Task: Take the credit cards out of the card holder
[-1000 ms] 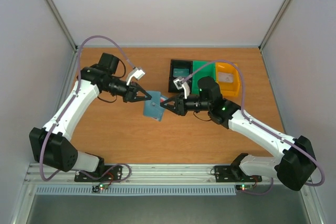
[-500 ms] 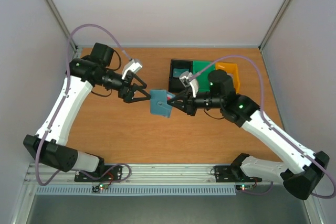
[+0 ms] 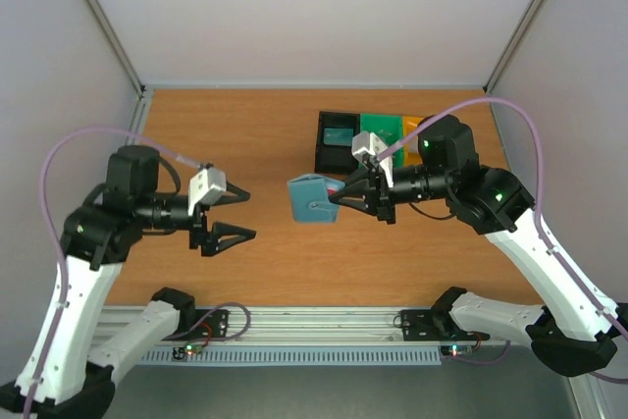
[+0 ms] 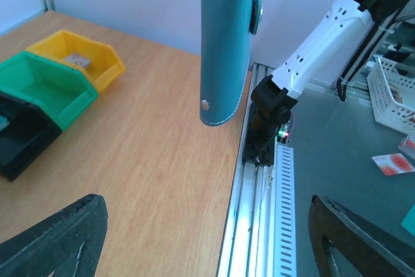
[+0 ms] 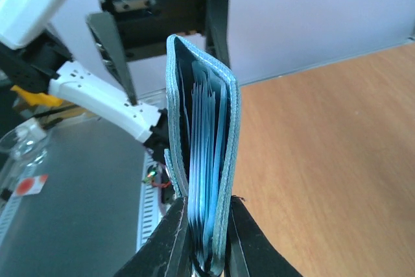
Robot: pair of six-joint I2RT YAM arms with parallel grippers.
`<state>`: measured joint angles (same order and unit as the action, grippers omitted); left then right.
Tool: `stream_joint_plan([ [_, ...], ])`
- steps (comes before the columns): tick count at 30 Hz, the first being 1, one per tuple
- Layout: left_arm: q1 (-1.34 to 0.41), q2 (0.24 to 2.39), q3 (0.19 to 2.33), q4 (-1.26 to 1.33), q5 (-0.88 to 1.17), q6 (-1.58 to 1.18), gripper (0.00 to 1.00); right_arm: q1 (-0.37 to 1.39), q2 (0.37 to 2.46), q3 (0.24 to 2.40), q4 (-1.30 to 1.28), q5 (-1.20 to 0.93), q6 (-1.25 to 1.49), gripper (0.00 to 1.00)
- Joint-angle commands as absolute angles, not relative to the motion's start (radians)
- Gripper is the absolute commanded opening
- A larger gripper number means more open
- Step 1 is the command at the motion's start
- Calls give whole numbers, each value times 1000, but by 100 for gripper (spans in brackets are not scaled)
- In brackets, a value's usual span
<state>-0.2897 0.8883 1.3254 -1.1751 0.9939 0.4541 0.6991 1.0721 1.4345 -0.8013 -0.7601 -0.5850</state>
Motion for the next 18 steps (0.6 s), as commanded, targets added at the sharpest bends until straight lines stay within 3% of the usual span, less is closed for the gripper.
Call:
stream_joint_plan([
  [1, -292, 772, 1089, -643, 1176, 215, 83, 696, 1062, 1461, -813, -938, -687, 1],
  [4, -315, 745, 996, -432, 1243, 112, 83, 695, 1081, 1479, -803, -969, -704, 1],
  [10, -464, 845, 1014, -392, 1203, 138, 81, 697, 1143, 1516, -758, -989, -699, 1],
  [18, -564, 879, 998, -447, 1231, 232, 68, 697, 1225, 1582, -794, -957, -745, 1],
])
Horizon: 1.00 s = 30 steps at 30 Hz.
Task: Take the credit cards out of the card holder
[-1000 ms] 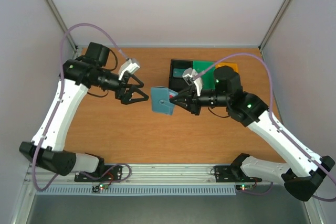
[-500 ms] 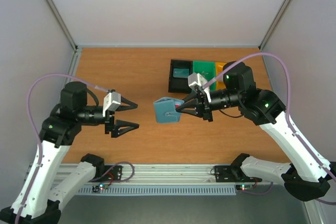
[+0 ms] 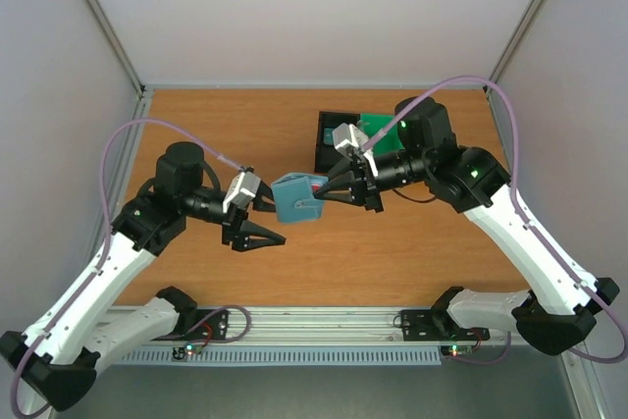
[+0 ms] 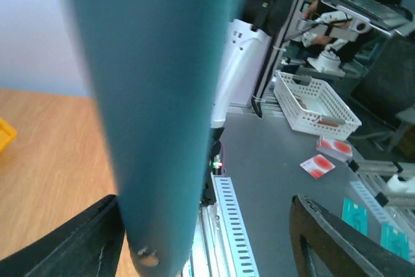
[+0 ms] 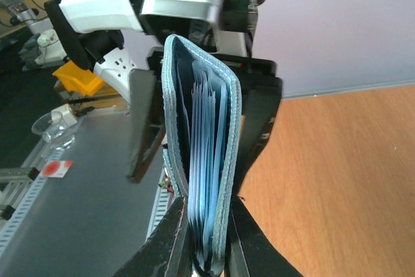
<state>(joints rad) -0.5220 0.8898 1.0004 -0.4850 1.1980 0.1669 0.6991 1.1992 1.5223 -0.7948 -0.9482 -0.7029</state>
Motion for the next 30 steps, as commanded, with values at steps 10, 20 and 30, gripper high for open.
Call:
stream_joint_plan([
  [10, -577, 868, 940, -232, 1131, 2, 0, 697, 1268, 1618, -845, -973, -776, 1],
  [20, -578, 798, 904, -258, 517, -221, 0, 697, 1174, 1514, -657, -14, -428, 64],
  [30, -582, 789, 886, -345, 232, -129, 0, 967, 1186, 1370, -394, 130, -225, 47],
])
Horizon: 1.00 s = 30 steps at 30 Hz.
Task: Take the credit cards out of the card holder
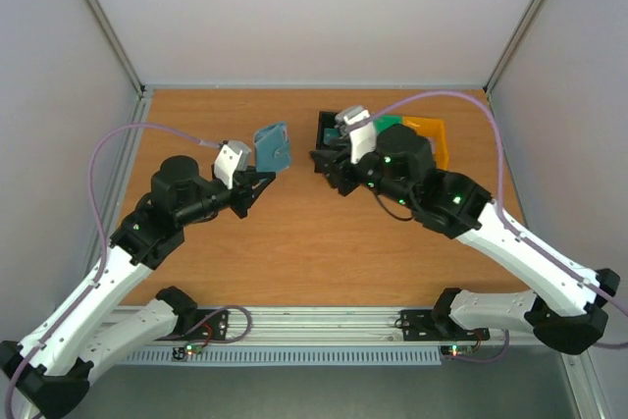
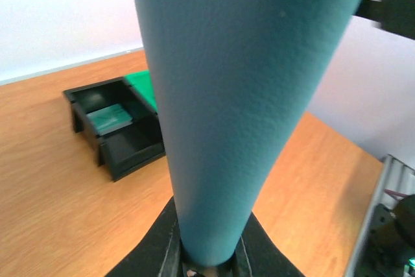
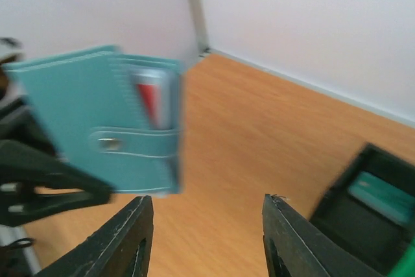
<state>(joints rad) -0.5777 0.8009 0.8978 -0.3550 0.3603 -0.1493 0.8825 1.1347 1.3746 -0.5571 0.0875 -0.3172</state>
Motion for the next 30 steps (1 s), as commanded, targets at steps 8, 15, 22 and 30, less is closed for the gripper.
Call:
stream_joint_plan([
  [8, -587, 800, 879, -322, 239, -141, 0, 974, 1370, 1482, -358, -72, -124, 46],
  [15, -592, 804, 874, -310, 256, -122, 0, 982, 1431, 1497, -354, -4, -105, 45],
  [22, -596, 795, 859, -284, 253, -90, 0, 981, 1473, 1502, -384, 85, -92, 18],
  [30, -597, 789, 862, -281, 224, -105, 0, 975, 1474, 1490, -451, 148, -123, 1],
])
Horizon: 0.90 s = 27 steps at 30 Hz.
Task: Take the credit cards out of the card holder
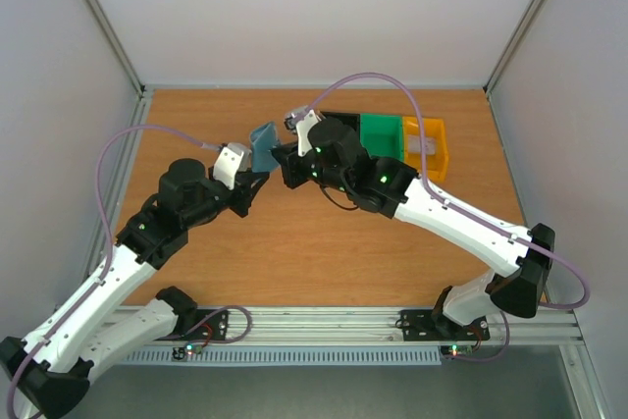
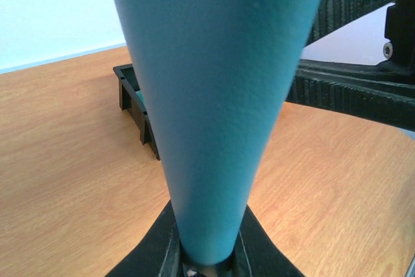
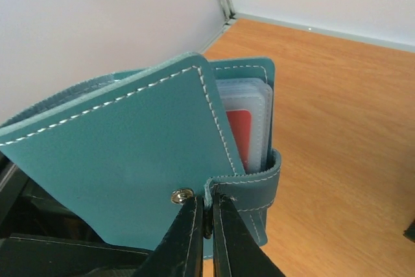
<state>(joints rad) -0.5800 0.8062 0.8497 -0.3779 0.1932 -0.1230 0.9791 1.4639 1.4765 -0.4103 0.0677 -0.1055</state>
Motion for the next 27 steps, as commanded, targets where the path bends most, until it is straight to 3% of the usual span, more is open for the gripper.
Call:
stream_joint_plan([
  [1, -597, 783, 863, -282, 226, -110, 0, 965, 1461, 1470, -458, 167, -128, 1],
  [5, -597, 754, 863, -281, 315, -138, 0, 826, 1356, 1346, -490, 138, -104, 1],
  [11, -595, 739, 843, -273, 496, -169, 0, 587, 1192, 1205, -545, -316, -266, 5],
  [14, -593, 737, 826, -222, 649, -178, 0, 570, 1149, 1235, -672, -554, -417, 49],
  [18, -594, 742, 805, -177, 763, -195, 0, 571, 1025, 1194, -662, -789, -493, 97],
  [27, -595, 756, 795, -173, 895, -120, 0, 574, 970, 1149, -291, -881, -262, 97],
])
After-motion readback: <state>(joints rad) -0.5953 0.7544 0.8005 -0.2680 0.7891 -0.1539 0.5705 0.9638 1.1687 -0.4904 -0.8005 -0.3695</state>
